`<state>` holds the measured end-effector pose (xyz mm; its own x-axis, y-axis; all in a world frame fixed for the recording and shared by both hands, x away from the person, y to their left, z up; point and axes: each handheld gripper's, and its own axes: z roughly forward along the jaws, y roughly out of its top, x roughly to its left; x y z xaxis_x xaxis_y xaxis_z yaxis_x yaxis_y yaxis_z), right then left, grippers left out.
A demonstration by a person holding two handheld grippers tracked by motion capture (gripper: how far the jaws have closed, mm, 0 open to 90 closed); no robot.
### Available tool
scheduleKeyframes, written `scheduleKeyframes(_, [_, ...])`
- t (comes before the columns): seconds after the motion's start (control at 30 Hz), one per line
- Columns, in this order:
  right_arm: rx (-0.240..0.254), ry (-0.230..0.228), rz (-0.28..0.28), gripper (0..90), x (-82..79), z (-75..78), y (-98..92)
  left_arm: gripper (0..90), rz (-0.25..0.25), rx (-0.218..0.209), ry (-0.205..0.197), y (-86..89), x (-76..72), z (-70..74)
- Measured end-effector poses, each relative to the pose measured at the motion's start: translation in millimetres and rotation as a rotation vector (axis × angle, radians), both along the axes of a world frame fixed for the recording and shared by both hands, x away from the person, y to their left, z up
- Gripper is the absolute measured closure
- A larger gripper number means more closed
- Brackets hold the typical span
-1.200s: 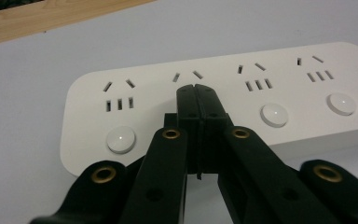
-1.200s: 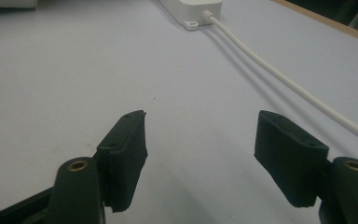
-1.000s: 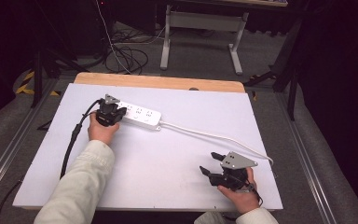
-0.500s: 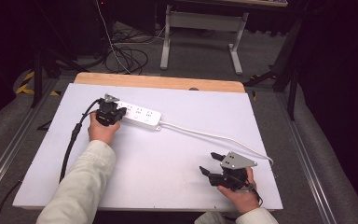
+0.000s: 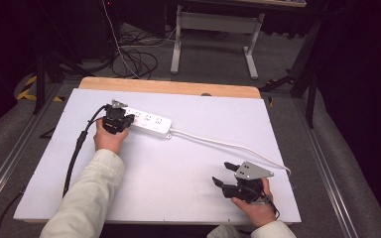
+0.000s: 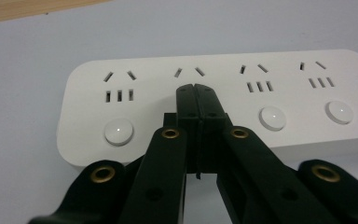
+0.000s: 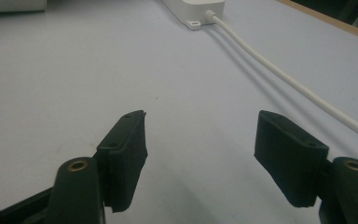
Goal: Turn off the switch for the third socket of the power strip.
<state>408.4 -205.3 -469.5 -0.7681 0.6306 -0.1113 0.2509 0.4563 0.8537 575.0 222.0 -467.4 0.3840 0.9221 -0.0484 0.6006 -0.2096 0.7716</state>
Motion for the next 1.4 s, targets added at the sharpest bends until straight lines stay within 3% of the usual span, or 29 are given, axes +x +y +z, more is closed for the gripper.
scheduleKeyframes(0.43, [-0.002,0.003,-0.002,34.2,0.5,-0.6,0.2,90.0,0.003,0.026,-0.017,-3.4,-0.9,-0.8])
scheduleKeyframes(0.77, [0.001,0.009,-0.003,34.2,1.0,-1.2,0.2,90.0,0.002,-0.005,-0.004,-1.1,-0.3,-1.0])
scheduleKeyframes(1.0, [0.001,0.003,-0.001,34.2,0.8,-1.3,0.4,90.0,-0.009,0.051,-0.019,-3.7,-0.8,-0.2])
scheduleKeyframes(1.4, [-0.003,0.009,-0.002,34.2,0.7,-1.5,0.9,90.0,-0.008,0.066,0.005,-6.1,0.8,2.3])
